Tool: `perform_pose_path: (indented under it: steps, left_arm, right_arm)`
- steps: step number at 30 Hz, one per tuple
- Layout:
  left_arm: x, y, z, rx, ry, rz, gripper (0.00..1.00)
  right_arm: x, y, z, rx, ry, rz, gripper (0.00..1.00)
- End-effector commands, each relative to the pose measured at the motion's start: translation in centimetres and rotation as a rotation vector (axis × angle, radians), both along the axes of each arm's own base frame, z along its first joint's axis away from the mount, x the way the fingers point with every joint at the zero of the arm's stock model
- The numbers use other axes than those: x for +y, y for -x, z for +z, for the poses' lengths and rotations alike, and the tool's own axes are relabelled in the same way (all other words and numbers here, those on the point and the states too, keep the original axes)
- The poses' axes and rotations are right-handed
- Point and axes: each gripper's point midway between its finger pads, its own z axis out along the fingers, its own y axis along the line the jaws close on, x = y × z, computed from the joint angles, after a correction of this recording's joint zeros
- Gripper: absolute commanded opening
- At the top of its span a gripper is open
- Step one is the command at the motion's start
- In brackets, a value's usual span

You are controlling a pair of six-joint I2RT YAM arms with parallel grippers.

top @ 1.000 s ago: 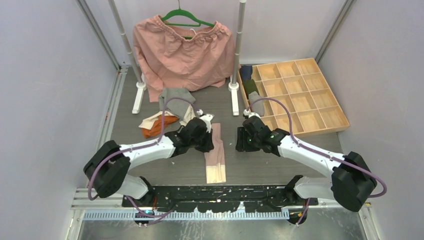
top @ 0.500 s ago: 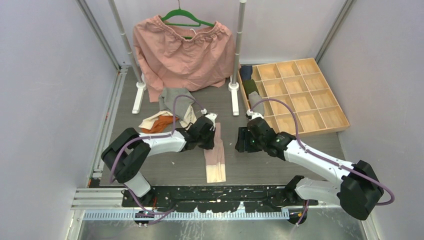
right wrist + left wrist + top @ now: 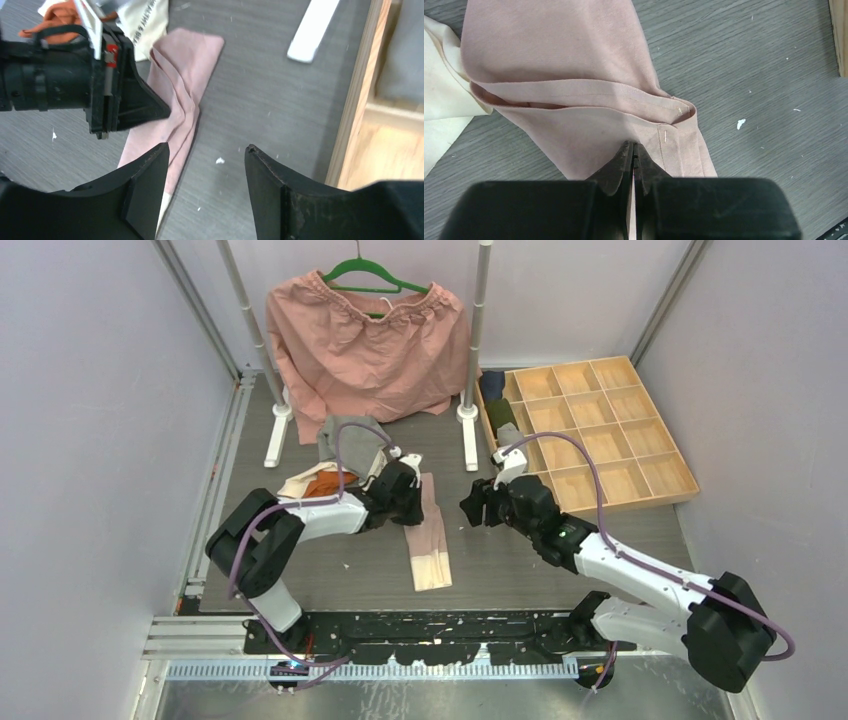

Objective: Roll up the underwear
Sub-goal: Roll the underwear to the center of the board.

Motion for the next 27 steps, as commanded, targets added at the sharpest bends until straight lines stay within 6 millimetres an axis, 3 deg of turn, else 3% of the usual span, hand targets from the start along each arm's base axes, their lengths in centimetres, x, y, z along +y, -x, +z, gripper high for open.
perform_pose_path:
  steps: [1, 5, 9, 13, 16, 18, 22, 27]
  left_arm:
    - [-1.0, 0.4, 2.0, 0.005, 0.060, -0.053, 0.08]
    - [-1.3, 0.6, 5.2, -0.023, 0.111, -0.058, 0.20]
    - [-0.1, 1.7, 7.7, -0.043, 0.155, -0.011, 0.30]
    - [1.9, 4.1, 7.3, -0.008, 0.195, 0.056, 0.37]
    - [2.6, 6.5, 5.7, 0.044, 0.226, 0.071, 0.37]
    - [2.8, 8.0, 4.4, 0.077, 0.238, 0.082, 0.39]
    - [2.3, 10.7, 2.9, 0.115, 0.270, 0.087, 0.43]
    - [2.4, 11.9, 1.5, 0.130, 0.250, 0.175, 0.46]
  right_arm:
    - [1.2, -1.7, 5.9, -0.286, -0.017, 0.088, 0.63]
    - [2.8, 0.4, 5.8, -0.357, 0.034, 0.311, 0.64]
    - [3.0, 1.3, 5.1, -0.405, 0.120, 0.433, 0.65]
    - [3.1, 4.2, 2.9, -0.521, 0.309, 0.758, 0.64]
    - [2.3, 7.5, 0.6, -0.551, 0.435, 1.054, 0.64]
    - [2.1, 8.7, 0.2, -0.553, 0.445, 1.156, 0.64]
    - [2.4, 10.0, -0.3, -0.553, 0.427, 1.251, 0.63]
    - [2.6, 10.1, -0.8, -0.557, 0.434, 1.245, 0.63]
